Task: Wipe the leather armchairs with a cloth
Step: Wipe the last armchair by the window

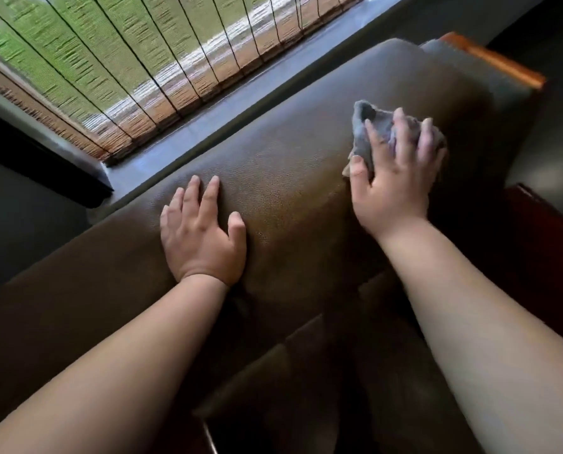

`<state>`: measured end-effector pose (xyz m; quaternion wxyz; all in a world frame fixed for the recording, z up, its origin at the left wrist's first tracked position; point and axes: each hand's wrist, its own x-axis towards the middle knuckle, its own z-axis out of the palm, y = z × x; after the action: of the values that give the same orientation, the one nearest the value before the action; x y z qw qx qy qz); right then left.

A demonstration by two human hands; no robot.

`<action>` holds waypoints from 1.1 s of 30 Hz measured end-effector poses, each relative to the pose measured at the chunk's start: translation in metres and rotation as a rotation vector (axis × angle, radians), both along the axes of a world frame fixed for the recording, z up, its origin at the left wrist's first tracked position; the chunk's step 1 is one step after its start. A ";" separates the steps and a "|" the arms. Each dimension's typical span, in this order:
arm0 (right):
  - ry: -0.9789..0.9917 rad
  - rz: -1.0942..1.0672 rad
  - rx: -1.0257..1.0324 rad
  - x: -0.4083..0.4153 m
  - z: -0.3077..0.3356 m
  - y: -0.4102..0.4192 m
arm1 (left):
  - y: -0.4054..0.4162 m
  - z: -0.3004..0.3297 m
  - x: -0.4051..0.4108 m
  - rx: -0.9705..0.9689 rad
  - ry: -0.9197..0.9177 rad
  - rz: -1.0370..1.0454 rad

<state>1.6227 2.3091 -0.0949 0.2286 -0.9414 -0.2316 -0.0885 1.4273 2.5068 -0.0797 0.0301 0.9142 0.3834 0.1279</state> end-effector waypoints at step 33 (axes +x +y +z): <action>0.235 -0.257 0.718 -0.053 -0.098 0.003 | -0.077 -0.004 0.171 0.202 0.129 -0.900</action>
<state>1.5702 2.3118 -0.1930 0.5551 -0.8267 -0.0384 -0.0833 1.5988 2.4300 -0.0833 -0.0307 0.9941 -0.0647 0.0817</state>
